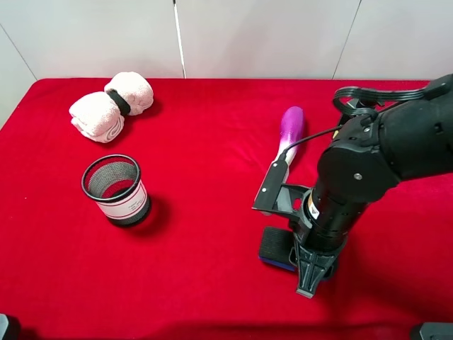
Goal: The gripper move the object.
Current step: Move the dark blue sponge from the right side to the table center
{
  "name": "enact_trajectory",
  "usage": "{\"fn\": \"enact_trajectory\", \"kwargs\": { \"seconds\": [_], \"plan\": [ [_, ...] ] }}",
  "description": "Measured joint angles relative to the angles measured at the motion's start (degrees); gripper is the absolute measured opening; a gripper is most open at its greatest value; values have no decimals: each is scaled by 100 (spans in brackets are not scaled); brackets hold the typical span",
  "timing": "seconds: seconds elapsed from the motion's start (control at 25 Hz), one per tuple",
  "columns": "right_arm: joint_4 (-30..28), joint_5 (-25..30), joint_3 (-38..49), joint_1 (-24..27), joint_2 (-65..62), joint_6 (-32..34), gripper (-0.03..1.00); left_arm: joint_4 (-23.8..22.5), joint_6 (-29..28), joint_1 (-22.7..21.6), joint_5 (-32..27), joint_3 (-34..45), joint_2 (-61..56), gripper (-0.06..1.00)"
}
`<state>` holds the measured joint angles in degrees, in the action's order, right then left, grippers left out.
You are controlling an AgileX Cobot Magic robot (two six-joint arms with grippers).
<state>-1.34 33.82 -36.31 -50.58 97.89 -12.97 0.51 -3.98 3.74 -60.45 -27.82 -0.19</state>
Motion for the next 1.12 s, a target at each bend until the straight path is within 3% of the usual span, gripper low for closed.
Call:
{"fn": "enact_trajectory", "kwargs": {
  "seconds": [0.36,0.72,1.12],
  "plan": [
    [63,479,-124,0,-321,24,41,0,0,0,0,0,0,98],
    [82,1364,-1122,0,-320,24,41,0,0,0,0,0,0,98],
    [76,1627,-1688,0,-320,8,40,0,0,0,0,0,0,98]
  ]
}}
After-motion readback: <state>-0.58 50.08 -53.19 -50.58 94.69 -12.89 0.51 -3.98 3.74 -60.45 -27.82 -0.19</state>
